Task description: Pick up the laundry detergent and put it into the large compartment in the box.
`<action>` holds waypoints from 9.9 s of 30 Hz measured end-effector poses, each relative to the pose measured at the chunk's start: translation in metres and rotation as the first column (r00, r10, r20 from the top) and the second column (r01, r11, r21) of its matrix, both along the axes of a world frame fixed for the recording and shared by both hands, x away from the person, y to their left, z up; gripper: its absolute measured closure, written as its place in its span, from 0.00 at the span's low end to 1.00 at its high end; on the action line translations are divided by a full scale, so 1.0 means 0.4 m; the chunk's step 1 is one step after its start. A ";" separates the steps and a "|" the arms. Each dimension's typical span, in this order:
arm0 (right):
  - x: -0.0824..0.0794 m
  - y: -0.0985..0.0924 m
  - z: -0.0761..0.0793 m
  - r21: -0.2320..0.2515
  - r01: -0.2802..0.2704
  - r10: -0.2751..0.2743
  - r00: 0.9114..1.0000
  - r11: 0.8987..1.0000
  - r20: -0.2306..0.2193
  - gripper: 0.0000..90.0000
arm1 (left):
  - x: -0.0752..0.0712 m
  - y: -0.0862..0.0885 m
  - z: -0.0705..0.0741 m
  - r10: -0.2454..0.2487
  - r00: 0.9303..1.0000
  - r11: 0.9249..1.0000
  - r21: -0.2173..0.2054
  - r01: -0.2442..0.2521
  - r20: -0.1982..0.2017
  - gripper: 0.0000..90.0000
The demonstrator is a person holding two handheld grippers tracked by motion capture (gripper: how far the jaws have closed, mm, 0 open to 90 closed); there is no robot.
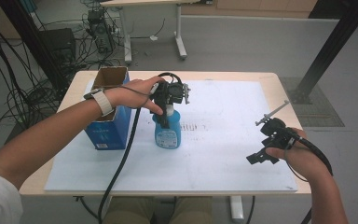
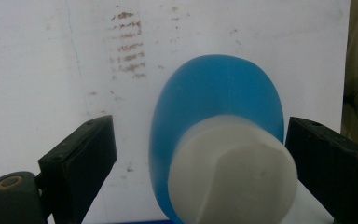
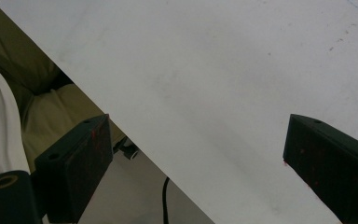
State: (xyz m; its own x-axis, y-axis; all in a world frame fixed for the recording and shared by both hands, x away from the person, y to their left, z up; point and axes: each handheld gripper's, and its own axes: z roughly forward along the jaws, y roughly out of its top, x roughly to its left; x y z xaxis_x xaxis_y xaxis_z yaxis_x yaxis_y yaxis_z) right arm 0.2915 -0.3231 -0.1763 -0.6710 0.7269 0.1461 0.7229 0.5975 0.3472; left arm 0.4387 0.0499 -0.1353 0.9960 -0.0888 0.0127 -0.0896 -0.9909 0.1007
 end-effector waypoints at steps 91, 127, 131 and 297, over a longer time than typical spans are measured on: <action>-0.013 0.013 0.004 0.003 -0.014 0.014 1.000 1.000 0.022 0.09 | -0.005 -0.017 -0.047 -0.025 1.000 0.999 0.024 0.025 -0.007 0.44; -0.007 0.017 0.002 0.006 -0.021 0.020 1.000 1.000 0.022 0.09 | 0.000 -0.010 -0.049 -0.015 1.000 1.000 0.014 0.015 -0.013 0.43; -0.008 0.016 0.003 0.005 -0.020 0.020 1.000 1.000 0.022 0.09 | 0.000 -0.011 -0.048 -0.016 1.000 1.000 0.016 0.016 -0.014 0.43; 0.013 0.058 0.067 -0.011 -0.093 0.093 0.993 0.996 0.075 0.09 | -0.072 0.232 0.484 0.879 0.475 0.473 -0.052 -0.880 -0.043 0.43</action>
